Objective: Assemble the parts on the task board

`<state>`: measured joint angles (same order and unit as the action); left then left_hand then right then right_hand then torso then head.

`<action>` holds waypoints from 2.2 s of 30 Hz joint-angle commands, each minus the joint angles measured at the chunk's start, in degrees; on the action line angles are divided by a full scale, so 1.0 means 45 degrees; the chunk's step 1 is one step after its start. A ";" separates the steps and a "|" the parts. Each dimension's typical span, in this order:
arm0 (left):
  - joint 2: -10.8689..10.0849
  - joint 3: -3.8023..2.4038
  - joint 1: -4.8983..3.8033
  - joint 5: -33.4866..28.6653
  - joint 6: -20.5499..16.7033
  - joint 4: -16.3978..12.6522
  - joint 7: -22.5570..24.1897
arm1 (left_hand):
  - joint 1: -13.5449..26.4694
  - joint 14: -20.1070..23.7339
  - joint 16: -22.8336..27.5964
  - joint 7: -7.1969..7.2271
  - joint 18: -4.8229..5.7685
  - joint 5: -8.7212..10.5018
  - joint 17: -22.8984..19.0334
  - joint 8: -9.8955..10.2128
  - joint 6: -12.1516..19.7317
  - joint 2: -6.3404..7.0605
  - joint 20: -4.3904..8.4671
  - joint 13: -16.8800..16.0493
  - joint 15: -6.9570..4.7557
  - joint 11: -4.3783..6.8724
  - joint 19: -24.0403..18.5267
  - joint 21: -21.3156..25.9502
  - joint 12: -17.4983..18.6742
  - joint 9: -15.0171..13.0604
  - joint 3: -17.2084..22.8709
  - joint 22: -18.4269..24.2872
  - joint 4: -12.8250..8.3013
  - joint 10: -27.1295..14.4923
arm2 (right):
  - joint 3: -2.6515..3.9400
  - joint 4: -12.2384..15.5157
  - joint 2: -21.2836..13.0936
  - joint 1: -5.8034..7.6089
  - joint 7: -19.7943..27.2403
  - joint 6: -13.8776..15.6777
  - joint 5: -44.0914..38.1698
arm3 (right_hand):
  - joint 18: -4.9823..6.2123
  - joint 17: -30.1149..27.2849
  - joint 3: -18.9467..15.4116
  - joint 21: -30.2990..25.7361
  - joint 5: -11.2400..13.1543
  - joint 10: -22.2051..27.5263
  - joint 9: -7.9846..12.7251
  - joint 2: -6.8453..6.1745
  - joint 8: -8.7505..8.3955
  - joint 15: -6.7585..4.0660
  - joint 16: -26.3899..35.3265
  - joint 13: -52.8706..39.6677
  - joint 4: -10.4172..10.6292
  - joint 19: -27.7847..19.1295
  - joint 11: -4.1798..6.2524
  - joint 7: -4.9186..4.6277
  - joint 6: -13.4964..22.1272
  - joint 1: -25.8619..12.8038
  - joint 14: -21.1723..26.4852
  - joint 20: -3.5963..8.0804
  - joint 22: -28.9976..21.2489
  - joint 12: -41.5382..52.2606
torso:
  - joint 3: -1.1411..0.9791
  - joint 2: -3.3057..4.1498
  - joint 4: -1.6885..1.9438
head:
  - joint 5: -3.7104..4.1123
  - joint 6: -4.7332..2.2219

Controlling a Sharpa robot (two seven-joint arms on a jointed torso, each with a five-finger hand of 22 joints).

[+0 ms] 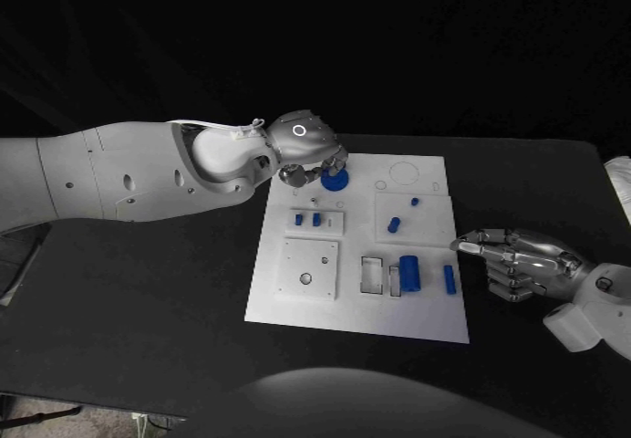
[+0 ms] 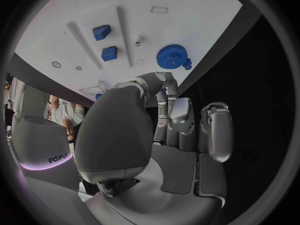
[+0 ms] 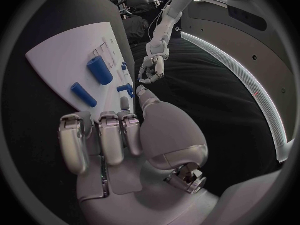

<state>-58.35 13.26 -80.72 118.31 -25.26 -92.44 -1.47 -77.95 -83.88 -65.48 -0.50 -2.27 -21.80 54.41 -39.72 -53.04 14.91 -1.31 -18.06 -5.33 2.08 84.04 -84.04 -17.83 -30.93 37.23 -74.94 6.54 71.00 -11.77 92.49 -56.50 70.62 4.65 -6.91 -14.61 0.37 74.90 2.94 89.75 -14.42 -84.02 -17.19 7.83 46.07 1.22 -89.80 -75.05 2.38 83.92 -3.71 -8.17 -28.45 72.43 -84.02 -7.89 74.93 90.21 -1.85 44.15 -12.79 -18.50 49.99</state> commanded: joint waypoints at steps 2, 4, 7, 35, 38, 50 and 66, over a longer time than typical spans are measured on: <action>-0.0174 0.0004 0.0195 0.0478 -0.2740 -0.0107 -0.0578 | -0.0169 -0.0225 -0.0056 -0.0111 0.0220 -0.0039 0.0076 0.0114 -0.0229 0.0026 0.0088 -0.0859 -0.0076 0.0029 0.0789 -0.0047 -0.0529 0.0091 -0.0121 -0.2971 0.0039 -0.0022 | -0.0003 -0.0027 -0.0019 -0.0016 0.0012 -0.0220 -0.0057 | -0.0082 0.3355 0.0012 0.0056 -0.0010 -0.1328 0.0016 -0.0001 -0.0074 -0.0048 -0.0044 -0.3322 -0.0061 0.1351 0.0002 0.0003 -0.0072 0.0086 -0.1328 0.0085 0.3348 -0.0046 | 0.0009 -0.0003 0.0040 | -0.0121 0.0001; -0.0262 0.0008 0.0276 0.0489 -0.3216 -0.0142 -0.0567 | -0.0185 -0.0228 -0.0061 -0.0120 0.0219 -0.0054 0.0095 0.0150 -0.0248 0.0027 0.0087 -0.0977 -0.0073 0.0022 0.0785 -0.0038 -0.0638 0.0126 -0.0151 -0.2969 0.0058 -0.0077 | -0.0003 -0.0034 -0.0023 -0.0017 0.0014 -0.0218 -0.0057 | -0.0082 0.3355 0.0012 0.0056 -0.0010 -0.1328 0.0016 -0.0001 -0.0074 -0.0048 -0.0044 -0.3322 -0.0061 0.1351 0.0002 0.0003 -0.0072 0.0086 -0.1328 0.0085 0.3348 -0.0046 | 0.0007 -0.0004 0.0031 | -0.0170 0.0001; -0.0419 0.0011 0.0464 0.0508 -0.3854 -0.0204 -0.0458 | -0.0202 -0.0237 -0.0083 -0.0125 0.0210 0.0003 0.0140 0.0191 -0.0266 0.0017 0.0077 -0.1090 -0.0055 0.0019 0.0767 0.0004 -0.0733 0.0163 -0.0173 -0.2956 0.0087 -0.0158 | -0.0003 -0.0043 -0.0020 -0.0020 0.0012 -0.0221 -0.0057 | -0.0082 0.3355 0.0012 0.0056 -0.0010 -0.1328 0.0016 -0.0001 -0.0074 -0.0048 -0.0044 -0.3322 -0.0061 0.1351 0.0002 0.0003 -0.0072 0.0086 -0.1328 0.0085 0.3348 -0.0046 | 0.0000 -0.0017 0.0000 | -0.0222 0.0001; -0.0613 0.0015 0.1872 0.6236 -0.6777 0.0674 -0.1238 | -0.0350 -0.0297 -0.0176 -0.0053 0.0179 0.0374 0.0319 0.0396 -0.0506 0.0064 -0.0013 -0.1439 0.0038 0.0061 0.0695 0.0172 -0.1049 0.0365 -0.0209 -0.2908 0.0222 -0.0370 | -0.0005 -0.0049 -0.0108 -0.0122 0.0113 -0.0198 -0.0057 | -0.0082 0.3355 0.0008 0.0056 -0.0006 -0.1328 0.0025 -0.0003 -0.0078 -0.0049 -0.0044 -0.3322 -0.0072 0.1351 0.0003 0.0004 -0.0082 0.0099 -0.1328 0.0086 0.3348 -0.0046 | 0.0004 -0.0005 -0.0004 | -0.0342 0.0001; -0.0569 0.0015 0.1943 0.6956 -0.6915 0.0818 -0.1415 | -0.0348 -0.0302 -0.0182 -0.0040 0.0174 0.0378 0.0326 0.0404 -0.0526 0.0075 -0.0021 -0.1447 0.0048 0.0070 0.0687 0.0194 -0.1059 0.0375 -0.0214 -0.2902 0.0224 -0.0371 | -0.0005 -0.0049 -0.0112 -0.0132 0.0129 -0.0198 -0.0057 | -0.0082 0.3355 0.0008 0.0056 -0.0006 -0.1328 0.0025 -0.0003 -0.0078 -0.0049 -0.0044 -0.3322 -0.0072 0.1351 0.0003 0.0004 -0.0082 0.0099 -0.1328 0.0086 0.3348 -0.0046 | 0.0006 -0.0005 -0.0023 | -0.0375 0.0001; -0.0406 0.0013 0.2199 0.7367 -0.7060 0.1316 -0.1801 | -0.0290 -0.0300 -0.0106 0.0072 0.0158 0.1068 0.0250 0.0689 -0.0737 0.0054 -0.0121 -0.1501 0.0165 0.0166 0.0650 0.0293 -0.1142 0.0613 -0.0226 -0.2873 0.0313 -0.0383 | -0.0005 -0.0059 -0.0122 -0.0158 0.0152 -0.0186 -0.0057 | -0.0082 0.3355 0.0008 0.0056 -0.0006 -0.1328 0.0025 -0.0003 -0.0078 -0.0049 -0.0044 -0.3322 -0.0072 0.1351 0.0003 0.0004 -0.0082 0.0099 -0.1328 0.0086 0.3348 -0.0046 | 0.0003 -0.0006 -0.0011 | -0.0345 0.0001; -0.0076 0.0009 0.2286 0.6121 -0.7089 0.1636 -0.2500 | -0.0280 -0.0280 0.0022 0.0148 0.0137 0.2520 0.0146 0.1265 -0.1038 -0.0084 -0.0185 -0.1279 0.0207 0.0248 0.0614 0.0394 -0.0961 0.1042 -0.0257 -0.2847 0.0446 -0.0339 | -0.0005 -0.0068 -0.0095 -0.0194 0.0157 -0.0196 -0.0057 | -0.0082 0.3355 0.0007 0.0056 -0.0006 -0.1328 0.0031 -0.0002 -0.0082 -0.0050 -0.0044 -0.3322 -0.0076 0.1351 0.0004 0.0004 -0.0086 0.0105 -0.1328 0.0087 0.3348 -0.0046 | 0.0004 -0.0012 -0.0034 | -0.0348 0.0001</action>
<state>-58.87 13.36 -70.47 149.27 -54.11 -85.10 -11.41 -79.44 -84.09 -65.55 0.26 -2.28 -10.76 54.98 -34.15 -57.41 15.38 -1.73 -23.90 -4.71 3.11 84.03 -82.42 -22.34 -26.31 36.18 -74.91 8.24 69.30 -11.78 92.16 -56.98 69.83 4.80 -6.88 -14.61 0.37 74.92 2.95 89.75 -14.42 -84.02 -17.14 7.81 46.07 1.22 -89.80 -75.06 2.38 83.92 -3.72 -8.17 -28.45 72.40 -84.02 -7.89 74.90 90.20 -1.82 44.10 -12.92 -20.15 49.99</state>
